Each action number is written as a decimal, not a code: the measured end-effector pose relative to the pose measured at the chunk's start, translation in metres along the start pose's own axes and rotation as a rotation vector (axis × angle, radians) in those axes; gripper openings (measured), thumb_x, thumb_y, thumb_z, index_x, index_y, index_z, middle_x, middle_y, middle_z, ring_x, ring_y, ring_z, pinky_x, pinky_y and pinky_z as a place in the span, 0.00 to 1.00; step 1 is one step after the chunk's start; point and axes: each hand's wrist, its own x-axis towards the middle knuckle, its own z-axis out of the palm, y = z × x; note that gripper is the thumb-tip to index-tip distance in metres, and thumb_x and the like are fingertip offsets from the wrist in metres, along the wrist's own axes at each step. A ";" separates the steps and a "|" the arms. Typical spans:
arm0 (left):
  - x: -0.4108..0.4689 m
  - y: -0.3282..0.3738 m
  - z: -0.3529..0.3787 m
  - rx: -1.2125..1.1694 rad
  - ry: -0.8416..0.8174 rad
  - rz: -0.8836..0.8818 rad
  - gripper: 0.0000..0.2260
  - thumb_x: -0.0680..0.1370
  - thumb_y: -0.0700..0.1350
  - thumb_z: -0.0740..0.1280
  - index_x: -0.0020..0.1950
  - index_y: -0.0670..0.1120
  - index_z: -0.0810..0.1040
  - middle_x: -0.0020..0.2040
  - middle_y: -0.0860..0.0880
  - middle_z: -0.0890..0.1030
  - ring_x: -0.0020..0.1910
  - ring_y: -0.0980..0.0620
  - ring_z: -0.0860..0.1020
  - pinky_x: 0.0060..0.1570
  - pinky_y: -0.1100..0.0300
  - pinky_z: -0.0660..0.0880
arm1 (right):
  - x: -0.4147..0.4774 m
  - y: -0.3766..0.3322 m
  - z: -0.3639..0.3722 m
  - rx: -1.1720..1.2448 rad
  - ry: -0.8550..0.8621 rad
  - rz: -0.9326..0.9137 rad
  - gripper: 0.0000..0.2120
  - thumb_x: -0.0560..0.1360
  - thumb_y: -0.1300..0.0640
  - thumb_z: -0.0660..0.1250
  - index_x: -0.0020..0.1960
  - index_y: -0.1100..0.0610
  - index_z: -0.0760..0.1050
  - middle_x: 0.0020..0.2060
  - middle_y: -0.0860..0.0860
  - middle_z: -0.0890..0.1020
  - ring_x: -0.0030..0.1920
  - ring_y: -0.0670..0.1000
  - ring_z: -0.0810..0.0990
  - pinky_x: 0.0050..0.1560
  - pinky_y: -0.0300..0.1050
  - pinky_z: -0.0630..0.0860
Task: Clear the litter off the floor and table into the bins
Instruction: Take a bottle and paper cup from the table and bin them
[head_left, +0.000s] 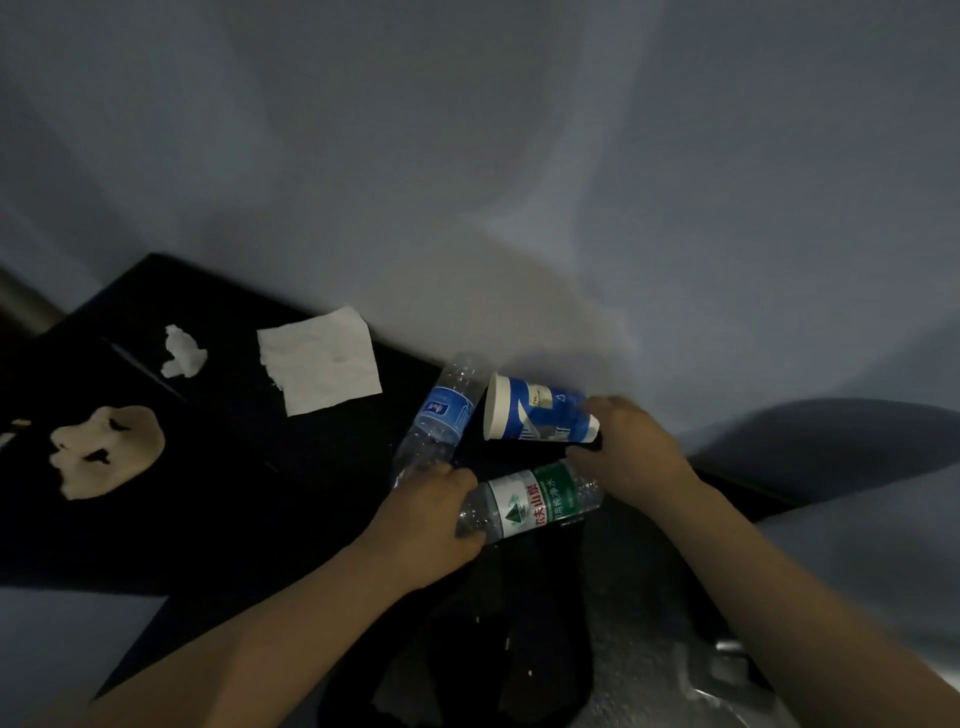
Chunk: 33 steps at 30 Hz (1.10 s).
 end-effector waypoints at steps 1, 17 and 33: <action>0.004 -0.002 0.004 0.004 -0.003 0.000 0.17 0.74 0.53 0.68 0.59 0.49 0.72 0.56 0.51 0.74 0.53 0.56 0.73 0.53 0.62 0.73 | 0.011 0.002 0.005 0.001 0.012 0.000 0.19 0.72 0.56 0.70 0.62 0.58 0.74 0.53 0.57 0.77 0.53 0.57 0.77 0.47 0.44 0.74; 0.039 -0.008 0.039 -0.014 -0.092 -0.038 0.22 0.68 0.55 0.73 0.58 0.49 0.71 0.54 0.51 0.75 0.50 0.56 0.75 0.50 0.63 0.74 | 0.064 0.024 0.036 -0.007 -0.041 -0.001 0.32 0.68 0.51 0.76 0.67 0.59 0.68 0.61 0.57 0.74 0.59 0.57 0.75 0.56 0.49 0.75; -0.057 0.015 -0.032 -0.099 0.036 -0.047 0.25 0.67 0.58 0.74 0.60 0.55 0.70 0.52 0.56 0.72 0.47 0.62 0.73 0.42 0.73 0.69 | -0.101 -0.006 -0.037 0.449 0.356 0.252 0.32 0.63 0.42 0.77 0.60 0.54 0.72 0.52 0.52 0.75 0.44 0.46 0.77 0.35 0.32 0.69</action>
